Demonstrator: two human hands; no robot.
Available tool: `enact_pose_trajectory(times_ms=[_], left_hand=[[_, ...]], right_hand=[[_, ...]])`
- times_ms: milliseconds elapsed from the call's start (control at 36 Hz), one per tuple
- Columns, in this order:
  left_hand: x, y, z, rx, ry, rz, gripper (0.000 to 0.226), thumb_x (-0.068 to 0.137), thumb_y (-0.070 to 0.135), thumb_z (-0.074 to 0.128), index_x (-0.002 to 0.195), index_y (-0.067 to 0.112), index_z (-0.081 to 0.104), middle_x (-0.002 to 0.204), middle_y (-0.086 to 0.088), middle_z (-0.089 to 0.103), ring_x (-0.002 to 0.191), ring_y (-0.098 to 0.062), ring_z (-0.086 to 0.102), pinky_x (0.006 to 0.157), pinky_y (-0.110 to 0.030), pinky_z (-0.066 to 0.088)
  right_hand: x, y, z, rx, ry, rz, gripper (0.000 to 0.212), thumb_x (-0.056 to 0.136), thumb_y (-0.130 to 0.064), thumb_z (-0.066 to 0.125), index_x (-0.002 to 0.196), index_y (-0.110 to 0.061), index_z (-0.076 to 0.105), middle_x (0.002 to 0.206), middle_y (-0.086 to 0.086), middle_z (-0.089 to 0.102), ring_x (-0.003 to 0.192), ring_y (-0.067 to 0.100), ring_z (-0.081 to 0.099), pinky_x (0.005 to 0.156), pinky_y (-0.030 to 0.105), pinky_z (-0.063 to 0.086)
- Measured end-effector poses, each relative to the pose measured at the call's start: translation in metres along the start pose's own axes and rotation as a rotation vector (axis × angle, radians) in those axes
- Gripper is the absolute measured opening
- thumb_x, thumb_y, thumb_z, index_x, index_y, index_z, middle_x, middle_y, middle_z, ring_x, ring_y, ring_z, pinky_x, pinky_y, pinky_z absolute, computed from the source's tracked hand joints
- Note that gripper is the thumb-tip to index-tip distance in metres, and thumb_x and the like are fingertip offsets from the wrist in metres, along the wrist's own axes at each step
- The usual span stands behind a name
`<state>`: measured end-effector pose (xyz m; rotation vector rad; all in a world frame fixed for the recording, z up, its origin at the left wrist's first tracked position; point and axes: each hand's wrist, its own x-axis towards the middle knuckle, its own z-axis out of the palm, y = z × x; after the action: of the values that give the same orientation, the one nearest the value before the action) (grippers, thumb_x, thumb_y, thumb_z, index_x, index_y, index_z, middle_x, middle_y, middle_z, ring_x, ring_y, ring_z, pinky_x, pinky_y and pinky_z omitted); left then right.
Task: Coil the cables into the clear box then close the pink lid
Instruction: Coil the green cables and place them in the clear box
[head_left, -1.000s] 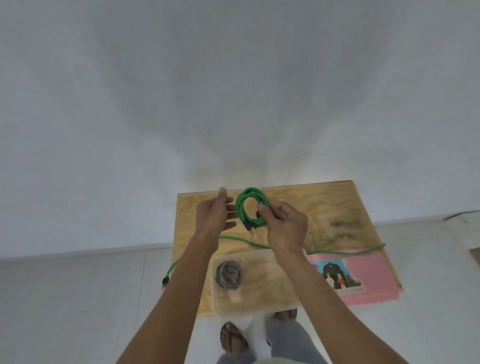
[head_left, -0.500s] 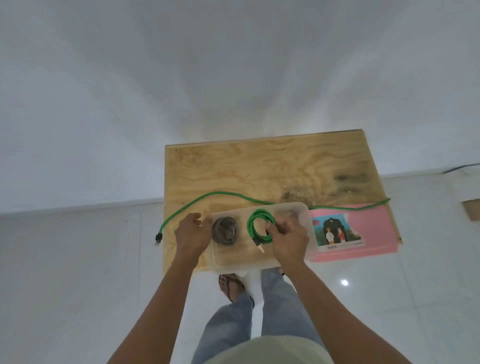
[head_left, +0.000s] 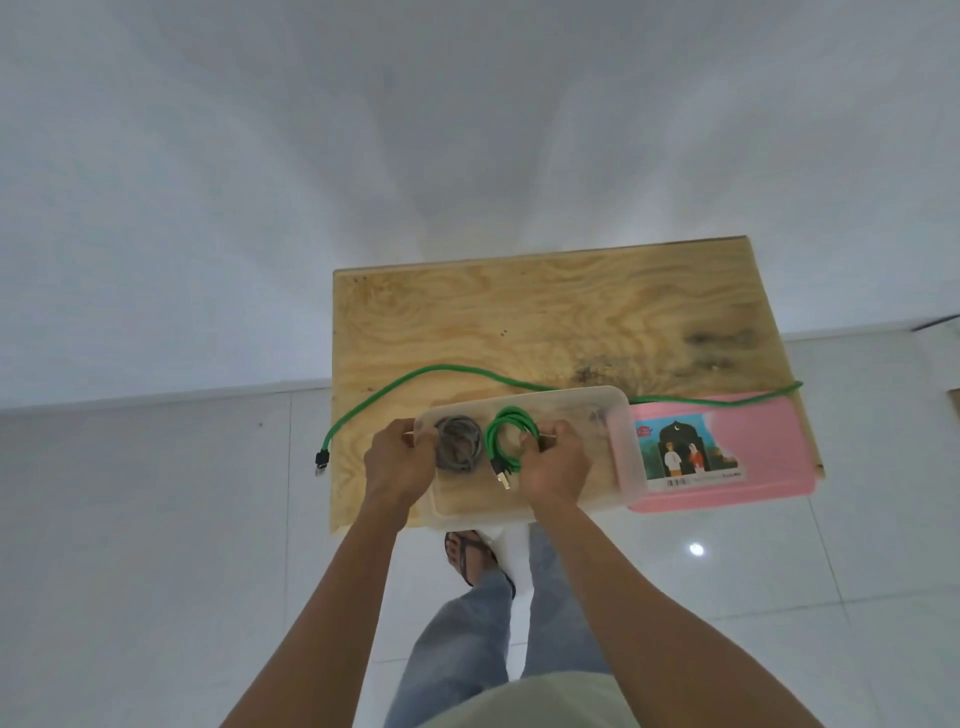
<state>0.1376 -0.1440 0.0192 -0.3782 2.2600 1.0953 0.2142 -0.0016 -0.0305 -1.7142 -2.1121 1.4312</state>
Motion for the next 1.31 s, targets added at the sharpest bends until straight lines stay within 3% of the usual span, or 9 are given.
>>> enact_pose_trajectory(times_ms=[250, 417, 611, 806, 861, 1028, 1139, 1222, 1306], left_hand=[[0.001, 0.001, 0.0, -0.002, -0.003, -0.001, 0.03, 0.1, 0.031, 0.053, 0.122, 0.013, 0.064, 0.107, -0.006, 0.066, 0.094, -0.024, 0.059, 0.076, -0.032, 0.045], [-0.001, 0.004, 0.0, 0.002, -0.009, -0.011, 0.03, 0.097, 0.028, 0.057, 0.121, 0.012, 0.065, 0.101, -0.004, 0.064, 0.096, -0.025, 0.059, 0.078, -0.033, 0.045], [-0.003, 0.005, -0.003, 0.0, -0.018, -0.018, 0.034, 0.097, 0.029, 0.058, 0.126, 0.012, 0.064, 0.104, -0.005, 0.064, 0.094, -0.024, 0.058, 0.076, -0.031, 0.044], [-0.006, 0.011, -0.015, -0.004, 0.024, 0.015, 0.046, 0.096, 0.031, 0.061, 0.137, 0.013, 0.056, 0.125, -0.01, 0.064, 0.105, -0.023, 0.056, 0.088, -0.033, 0.045], [-0.007, 0.017, -0.021, -0.018, 0.057, 0.043, 0.045, 0.095, 0.033, 0.062, 0.135, 0.013, 0.057, 0.126, -0.009, 0.064, 0.112, -0.026, 0.058, 0.093, -0.036, 0.046], [-0.011, 0.034, -0.046, -0.071, 0.125, 0.13, 0.036, 0.095, 0.029, 0.063, 0.128, 0.015, 0.062, 0.109, -0.002, 0.065, 0.11, -0.025, 0.059, 0.097, -0.038, 0.047], [-0.004, 0.039, -0.065, -0.155, 0.138, 0.142, 0.032, 0.092, 0.033, 0.066, 0.12, 0.018, 0.066, 0.103, 0.0, 0.069, 0.103, -0.024, 0.065, 0.098, -0.046, 0.052], [0.006, 0.03, -0.076, -0.205, 0.154, 0.122, 0.029, 0.087, 0.038, 0.068, 0.111, 0.022, 0.069, 0.098, -0.002, 0.074, 0.097, -0.025, 0.069, 0.091, -0.049, 0.056], [0.012, 0.022, -0.087, -0.215, 0.188, 0.097, 0.026, 0.089, 0.033, 0.067, 0.111, 0.019, 0.07, 0.099, -0.001, 0.073, 0.098, -0.022, 0.068, 0.092, -0.046, 0.056]], right_hand=[[0.002, 0.002, 0.003, -0.044, -0.033, -0.004, 0.008, 0.087, -0.01, 0.073, 0.088, -0.01, 0.066, 0.083, 0.002, 0.065, 0.082, 0.024, 0.061, 0.075, 0.029, 0.045], [0.001, 0.0, -0.003, -0.089, -0.087, -0.004, 0.016, 0.089, -0.016, 0.071, 0.102, -0.008, 0.073, 0.097, 0.006, 0.073, 0.095, 0.024, 0.066, 0.082, 0.021, 0.04], [-0.003, -0.007, -0.013, -0.11, -0.112, 0.019, 0.032, 0.095, -0.024, 0.063, 0.123, -0.011, 0.068, 0.116, 0.007, 0.072, 0.115, 0.027, 0.061, 0.103, 0.029, 0.041], [-0.012, -0.025, -0.036, -0.093, -0.103, -0.056, 0.031, 0.095, -0.023, 0.061, 0.123, -0.01, 0.066, 0.115, 0.006, 0.069, 0.108, 0.021, 0.062, 0.089, 0.022, 0.038], [-0.013, -0.035, -0.04, -0.071, -0.091, -0.101, 0.028, 0.094, -0.023, 0.062, 0.118, -0.011, 0.068, 0.112, 0.006, 0.07, 0.103, 0.021, 0.064, 0.09, 0.025, 0.044], [-0.021, -0.084, -0.047, 0.003, -0.11, -0.293, 0.025, 0.092, -0.026, 0.067, 0.113, -0.012, 0.071, 0.102, 0.002, 0.072, 0.085, 0.017, 0.066, 0.089, 0.031, 0.053], [-0.027, -0.118, -0.041, 0.034, -0.228, -0.393, 0.021, 0.093, -0.024, 0.068, 0.112, -0.015, 0.071, 0.091, -0.006, 0.066, 0.076, 0.004, 0.061, 0.069, 0.009, 0.045], [-0.031, -0.135, -0.03, -0.018, -0.302, -0.445, 0.023, 0.092, -0.022, 0.069, 0.113, -0.012, 0.072, 0.096, -0.002, 0.068, 0.084, 0.009, 0.062, 0.08, 0.019, 0.047], [-0.033, -0.146, -0.012, -0.109, -0.367, -0.486, 0.023, 0.092, -0.02, 0.069, 0.113, -0.011, 0.072, 0.098, -0.001, 0.067, 0.089, 0.01, 0.061, 0.082, 0.016, 0.043]])
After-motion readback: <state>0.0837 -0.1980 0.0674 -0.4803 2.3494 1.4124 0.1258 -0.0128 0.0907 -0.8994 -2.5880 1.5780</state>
